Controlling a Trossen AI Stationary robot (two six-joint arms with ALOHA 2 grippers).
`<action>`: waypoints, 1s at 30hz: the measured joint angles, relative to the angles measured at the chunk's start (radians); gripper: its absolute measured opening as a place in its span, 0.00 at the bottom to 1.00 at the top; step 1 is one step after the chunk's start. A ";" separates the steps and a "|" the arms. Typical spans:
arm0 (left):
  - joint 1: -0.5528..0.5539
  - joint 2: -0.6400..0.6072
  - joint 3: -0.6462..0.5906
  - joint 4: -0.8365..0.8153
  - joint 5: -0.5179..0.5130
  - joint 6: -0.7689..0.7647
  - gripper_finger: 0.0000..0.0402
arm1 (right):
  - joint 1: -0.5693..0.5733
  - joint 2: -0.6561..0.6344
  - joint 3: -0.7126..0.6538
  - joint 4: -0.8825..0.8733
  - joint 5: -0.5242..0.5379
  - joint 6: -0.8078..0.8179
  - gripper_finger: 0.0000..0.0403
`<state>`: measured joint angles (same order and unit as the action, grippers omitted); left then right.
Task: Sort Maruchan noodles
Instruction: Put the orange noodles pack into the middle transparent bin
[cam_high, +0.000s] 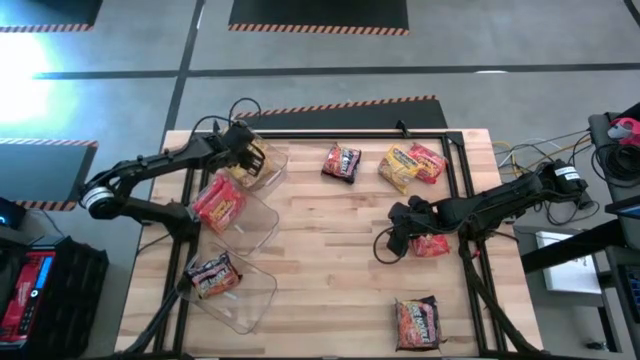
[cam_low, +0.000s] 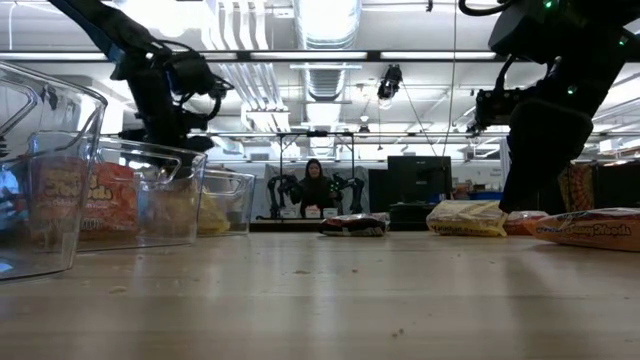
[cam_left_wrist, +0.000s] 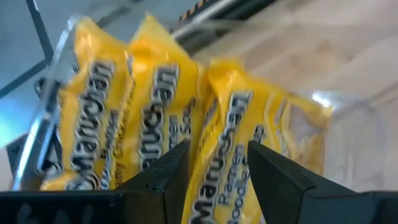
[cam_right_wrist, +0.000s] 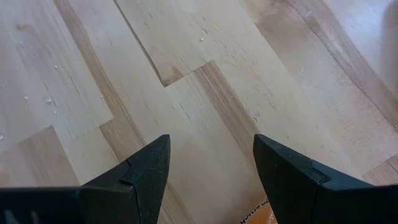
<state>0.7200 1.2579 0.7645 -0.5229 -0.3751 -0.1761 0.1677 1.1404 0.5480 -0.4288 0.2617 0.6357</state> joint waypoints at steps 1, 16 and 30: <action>-0.002 -0.001 0.012 -0.001 0.000 0.001 0.36 | 0.000 0.000 0.000 0.000 0.000 0.000 0.54; -0.303 0.010 0.126 0.141 0.140 -0.083 0.36 | 0.000 0.000 0.000 0.000 0.000 0.000 0.54; -0.758 0.181 0.125 0.426 -0.054 -0.227 0.36 | 0.000 0.000 0.000 0.000 0.000 0.000 0.54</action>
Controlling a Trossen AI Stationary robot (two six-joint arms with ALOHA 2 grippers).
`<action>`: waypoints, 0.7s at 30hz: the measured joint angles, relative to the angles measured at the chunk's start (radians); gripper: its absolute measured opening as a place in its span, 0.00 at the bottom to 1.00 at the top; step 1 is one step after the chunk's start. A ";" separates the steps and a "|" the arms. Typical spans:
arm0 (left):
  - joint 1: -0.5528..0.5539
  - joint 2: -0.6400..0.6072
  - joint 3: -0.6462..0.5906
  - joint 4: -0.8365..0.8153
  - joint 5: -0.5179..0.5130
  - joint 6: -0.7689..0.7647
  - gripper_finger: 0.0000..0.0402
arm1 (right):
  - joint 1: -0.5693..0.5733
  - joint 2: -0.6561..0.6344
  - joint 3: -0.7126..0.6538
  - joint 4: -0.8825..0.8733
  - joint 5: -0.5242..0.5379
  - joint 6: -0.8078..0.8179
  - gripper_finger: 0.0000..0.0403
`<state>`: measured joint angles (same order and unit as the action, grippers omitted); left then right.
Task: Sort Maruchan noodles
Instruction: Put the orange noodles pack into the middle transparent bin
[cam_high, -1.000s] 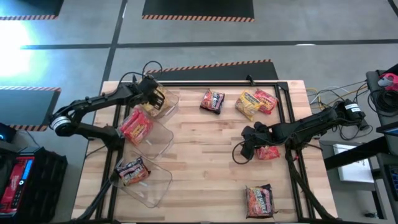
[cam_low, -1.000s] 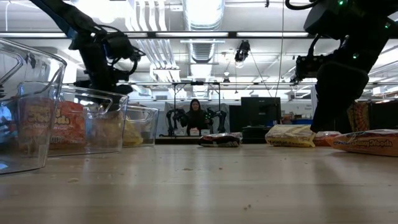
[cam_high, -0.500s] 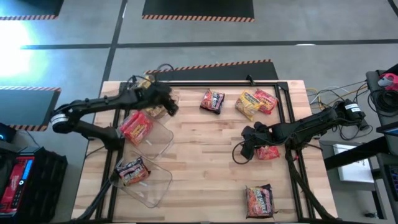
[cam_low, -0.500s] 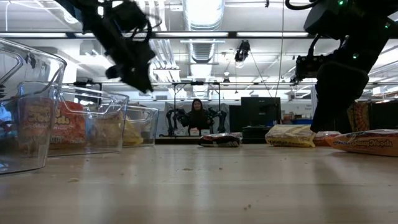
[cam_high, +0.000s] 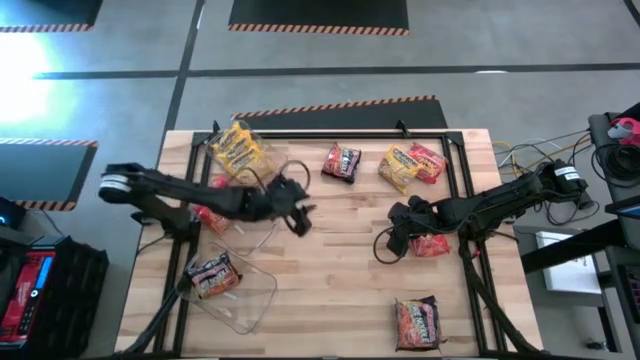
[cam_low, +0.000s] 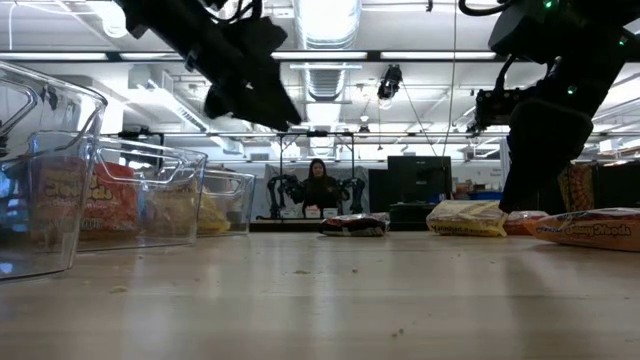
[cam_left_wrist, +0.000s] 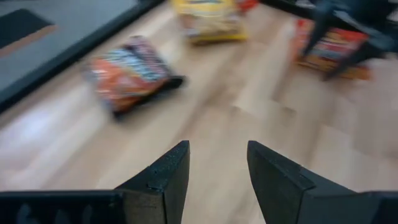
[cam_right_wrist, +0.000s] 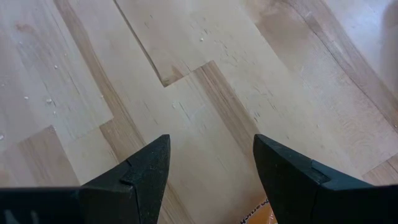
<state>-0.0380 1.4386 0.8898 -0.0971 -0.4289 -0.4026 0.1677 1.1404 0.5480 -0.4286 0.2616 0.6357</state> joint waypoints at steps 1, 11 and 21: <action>-0.018 0.026 0.000 0.038 0.001 0.000 0.36 | 0.000 0.000 0.000 0.000 0.000 0.000 0.54; -0.100 0.197 0.033 0.156 0.002 -0.054 0.36 | 0.000 0.000 0.000 0.000 0.000 0.000 0.54; -0.117 0.207 0.064 0.157 0.054 -0.007 0.36 | 0.000 0.000 0.000 0.052 0.000 0.000 0.54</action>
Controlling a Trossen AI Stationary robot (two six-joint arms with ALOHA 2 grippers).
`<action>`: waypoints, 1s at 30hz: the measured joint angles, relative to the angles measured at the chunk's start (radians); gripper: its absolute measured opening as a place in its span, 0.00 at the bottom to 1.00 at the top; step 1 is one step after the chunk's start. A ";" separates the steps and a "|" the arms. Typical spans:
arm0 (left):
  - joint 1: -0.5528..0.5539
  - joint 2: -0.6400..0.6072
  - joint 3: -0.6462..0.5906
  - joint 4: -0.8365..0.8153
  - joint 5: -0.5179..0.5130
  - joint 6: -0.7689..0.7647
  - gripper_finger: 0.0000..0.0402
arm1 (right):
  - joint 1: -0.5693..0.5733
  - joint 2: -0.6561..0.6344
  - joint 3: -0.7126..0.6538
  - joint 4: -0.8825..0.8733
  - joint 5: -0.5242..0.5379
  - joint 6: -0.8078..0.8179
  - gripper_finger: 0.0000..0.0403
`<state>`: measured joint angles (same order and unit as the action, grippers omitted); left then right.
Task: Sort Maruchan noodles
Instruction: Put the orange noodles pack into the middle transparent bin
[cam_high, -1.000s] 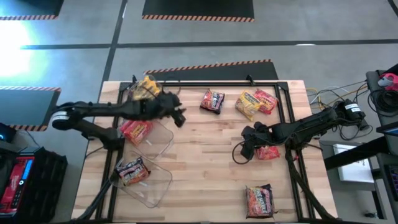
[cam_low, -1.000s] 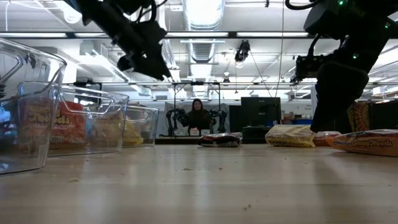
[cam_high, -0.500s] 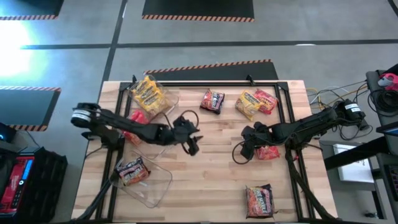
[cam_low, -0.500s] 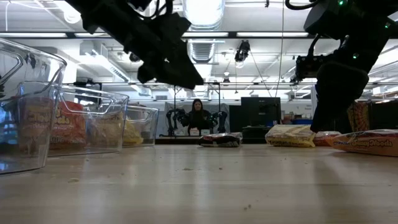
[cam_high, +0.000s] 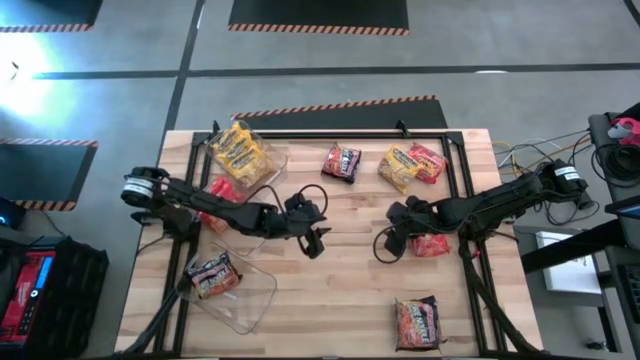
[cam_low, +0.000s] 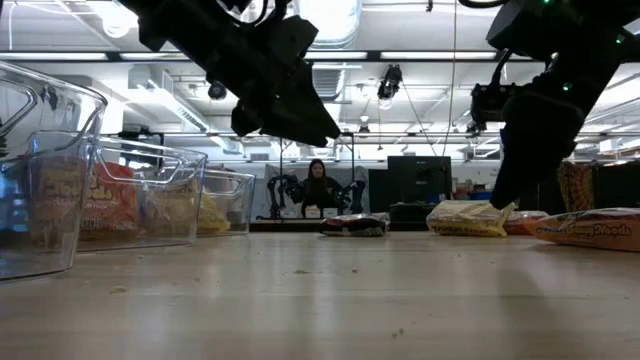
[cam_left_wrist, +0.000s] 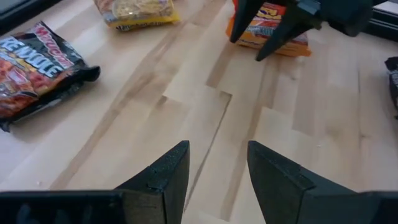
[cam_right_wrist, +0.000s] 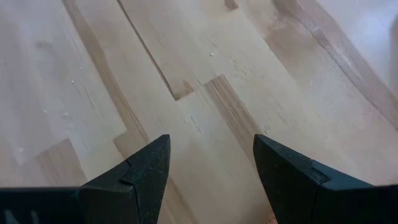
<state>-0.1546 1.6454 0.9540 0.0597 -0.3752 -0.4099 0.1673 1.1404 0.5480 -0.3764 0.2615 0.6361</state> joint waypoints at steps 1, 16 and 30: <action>0.000 0.000 0.001 0.000 0.000 0.004 0.36 | 0.000 0.000 0.000 0.011 0.000 0.000 0.54; 0.001 0.013 0.001 0.039 -0.008 0.033 0.36 | 0.000 0.002 -0.001 0.022 -0.003 0.070 0.54; 0.000 0.071 0.010 0.087 -0.008 -0.002 0.36 | -0.001 0.002 -0.001 0.030 -0.005 0.187 0.54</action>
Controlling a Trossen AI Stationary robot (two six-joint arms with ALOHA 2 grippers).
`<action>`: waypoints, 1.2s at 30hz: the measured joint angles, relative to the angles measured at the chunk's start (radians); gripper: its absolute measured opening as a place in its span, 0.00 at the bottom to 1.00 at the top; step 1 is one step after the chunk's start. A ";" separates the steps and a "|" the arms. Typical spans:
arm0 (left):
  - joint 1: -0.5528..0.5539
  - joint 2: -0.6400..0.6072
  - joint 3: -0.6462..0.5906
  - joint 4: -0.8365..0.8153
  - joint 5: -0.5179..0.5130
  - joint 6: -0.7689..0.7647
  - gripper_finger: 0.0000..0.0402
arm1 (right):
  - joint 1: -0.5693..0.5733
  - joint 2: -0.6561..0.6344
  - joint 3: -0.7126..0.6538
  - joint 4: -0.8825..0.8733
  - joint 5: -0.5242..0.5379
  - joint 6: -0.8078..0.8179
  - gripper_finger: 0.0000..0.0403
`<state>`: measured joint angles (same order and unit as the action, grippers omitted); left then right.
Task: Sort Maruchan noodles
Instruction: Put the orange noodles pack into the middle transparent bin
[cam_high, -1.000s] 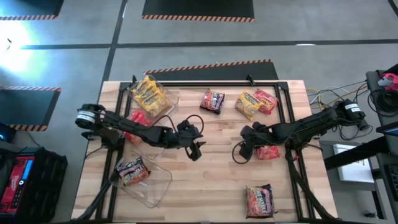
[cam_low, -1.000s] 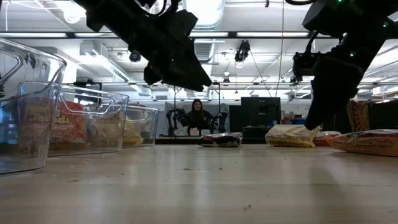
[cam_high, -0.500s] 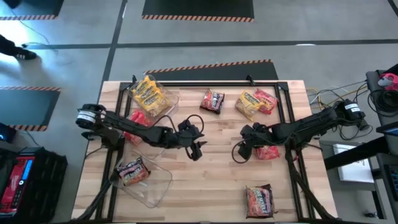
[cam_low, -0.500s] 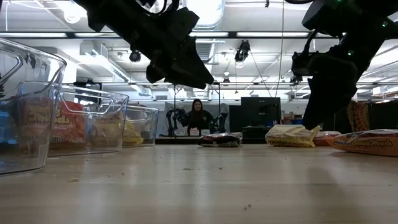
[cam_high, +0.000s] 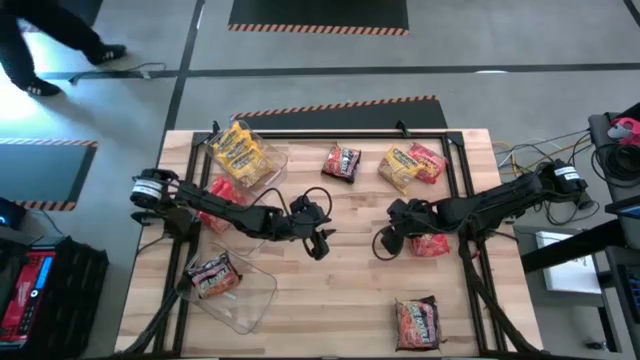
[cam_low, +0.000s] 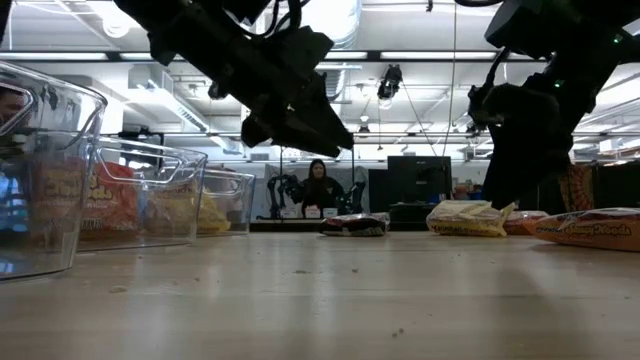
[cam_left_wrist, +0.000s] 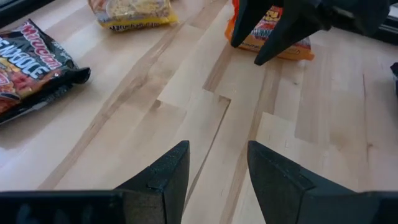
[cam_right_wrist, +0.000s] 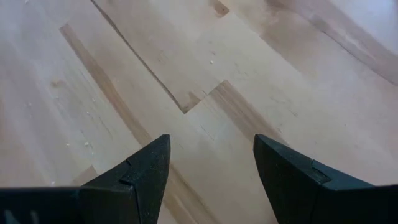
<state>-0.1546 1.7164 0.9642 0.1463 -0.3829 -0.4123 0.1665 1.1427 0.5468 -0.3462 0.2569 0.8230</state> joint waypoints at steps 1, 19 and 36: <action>0.000 0.000 0.004 0.000 0.000 0.003 0.36 | 0.000 0.000 0.000 0.000 0.005 0.000 0.54; 0.000 0.000 0.010 0.018 0.009 0.010 0.36 | -0.004 0.005 0.000 -0.008 -0.069 0.149 0.54; 0.000 0.000 0.010 0.019 0.029 0.010 0.36 | -0.031 0.004 0.033 -0.088 -0.286 0.168 0.54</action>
<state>-0.1547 1.7164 0.9741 0.1650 -0.3534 -0.4019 0.1355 1.1469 0.5802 -0.4339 -0.0288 0.9915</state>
